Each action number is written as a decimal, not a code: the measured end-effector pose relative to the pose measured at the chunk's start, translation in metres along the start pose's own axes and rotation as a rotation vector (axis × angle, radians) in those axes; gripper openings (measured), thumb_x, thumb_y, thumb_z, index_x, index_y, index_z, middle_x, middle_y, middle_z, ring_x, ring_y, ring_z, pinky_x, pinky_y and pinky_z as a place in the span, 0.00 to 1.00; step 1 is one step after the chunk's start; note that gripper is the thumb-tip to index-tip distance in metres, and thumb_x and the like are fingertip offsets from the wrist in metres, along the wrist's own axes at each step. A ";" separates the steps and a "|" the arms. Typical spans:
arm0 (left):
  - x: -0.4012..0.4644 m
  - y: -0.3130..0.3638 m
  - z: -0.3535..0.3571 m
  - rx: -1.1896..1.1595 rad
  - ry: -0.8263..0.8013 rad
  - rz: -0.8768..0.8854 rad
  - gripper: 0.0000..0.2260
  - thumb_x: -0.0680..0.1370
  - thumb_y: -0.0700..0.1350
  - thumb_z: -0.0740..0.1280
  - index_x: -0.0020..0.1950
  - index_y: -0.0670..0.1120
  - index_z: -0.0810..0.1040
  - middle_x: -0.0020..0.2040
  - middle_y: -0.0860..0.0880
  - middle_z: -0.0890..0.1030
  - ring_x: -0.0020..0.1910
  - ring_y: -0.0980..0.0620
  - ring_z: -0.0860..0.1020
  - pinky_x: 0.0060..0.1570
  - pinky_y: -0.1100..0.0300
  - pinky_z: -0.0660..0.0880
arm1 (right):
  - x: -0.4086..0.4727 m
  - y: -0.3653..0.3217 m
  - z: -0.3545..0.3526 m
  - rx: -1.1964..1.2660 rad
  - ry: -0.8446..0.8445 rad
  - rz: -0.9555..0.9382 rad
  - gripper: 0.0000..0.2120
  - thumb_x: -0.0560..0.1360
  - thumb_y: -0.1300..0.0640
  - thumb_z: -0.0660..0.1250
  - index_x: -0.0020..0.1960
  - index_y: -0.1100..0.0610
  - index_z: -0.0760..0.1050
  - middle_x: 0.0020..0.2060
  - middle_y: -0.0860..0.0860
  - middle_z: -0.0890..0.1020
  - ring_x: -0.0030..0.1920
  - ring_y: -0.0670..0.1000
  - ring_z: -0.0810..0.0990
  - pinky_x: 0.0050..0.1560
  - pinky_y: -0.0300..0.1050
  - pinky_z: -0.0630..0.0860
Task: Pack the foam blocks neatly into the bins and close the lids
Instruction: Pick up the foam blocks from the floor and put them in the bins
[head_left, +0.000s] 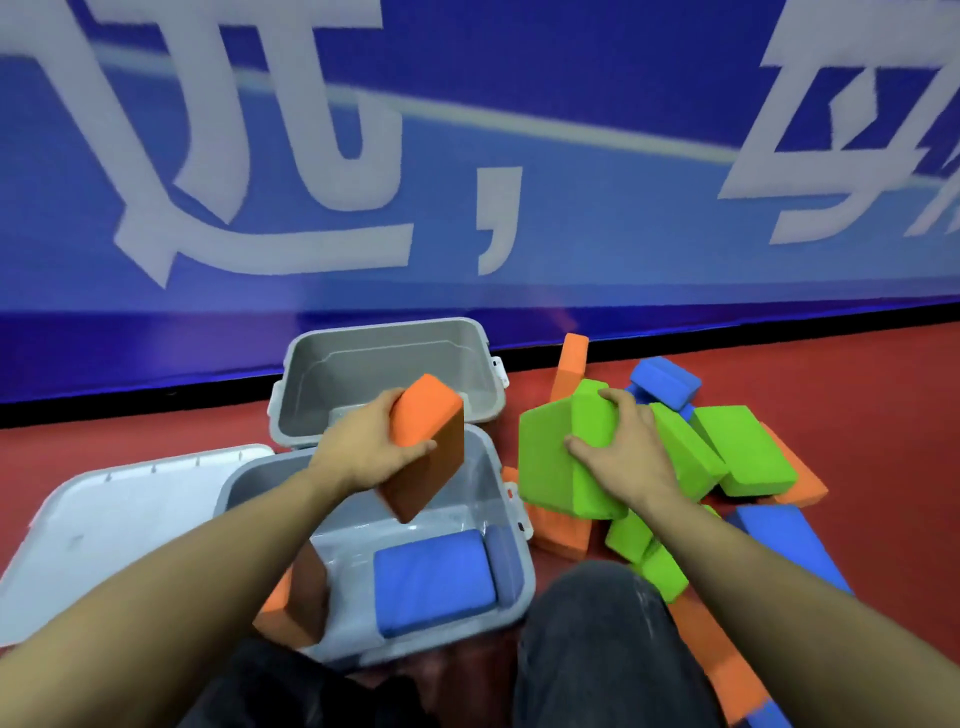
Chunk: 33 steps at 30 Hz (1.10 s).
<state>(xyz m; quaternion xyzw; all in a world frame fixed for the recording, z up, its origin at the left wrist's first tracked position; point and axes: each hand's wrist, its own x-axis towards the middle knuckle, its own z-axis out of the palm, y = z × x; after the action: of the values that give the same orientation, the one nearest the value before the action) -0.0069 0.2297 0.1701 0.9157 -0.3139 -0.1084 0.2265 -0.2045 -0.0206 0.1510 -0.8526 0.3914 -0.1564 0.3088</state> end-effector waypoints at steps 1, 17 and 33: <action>-0.003 -0.014 -0.004 0.018 -0.003 -0.013 0.39 0.72 0.65 0.73 0.77 0.54 0.64 0.68 0.50 0.79 0.63 0.44 0.79 0.57 0.50 0.75 | 0.001 -0.013 0.007 0.017 -0.045 -0.070 0.37 0.68 0.42 0.76 0.72 0.42 0.64 0.64 0.53 0.71 0.63 0.57 0.75 0.66 0.51 0.72; 0.038 -0.199 0.089 -0.091 -0.131 -0.250 0.40 0.72 0.62 0.73 0.78 0.50 0.61 0.71 0.47 0.75 0.68 0.41 0.75 0.65 0.43 0.72 | 0.065 -0.053 0.244 -0.565 -0.603 -0.533 0.44 0.72 0.52 0.75 0.80 0.45 0.53 0.77 0.46 0.65 0.73 0.53 0.68 0.66 0.51 0.62; 0.057 -0.217 0.156 0.220 -0.497 -0.350 0.34 0.79 0.57 0.66 0.81 0.49 0.56 0.80 0.42 0.57 0.76 0.37 0.63 0.75 0.46 0.61 | 0.075 -0.019 0.318 -0.414 -0.774 -0.261 0.38 0.79 0.47 0.68 0.82 0.54 0.54 0.81 0.53 0.55 0.81 0.56 0.52 0.80 0.51 0.52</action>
<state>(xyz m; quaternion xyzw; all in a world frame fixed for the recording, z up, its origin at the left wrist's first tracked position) 0.0990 0.2920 -0.0742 0.9202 -0.2070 -0.3315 0.0204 0.0159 0.0601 -0.0768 -0.9342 0.1596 0.2175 0.2333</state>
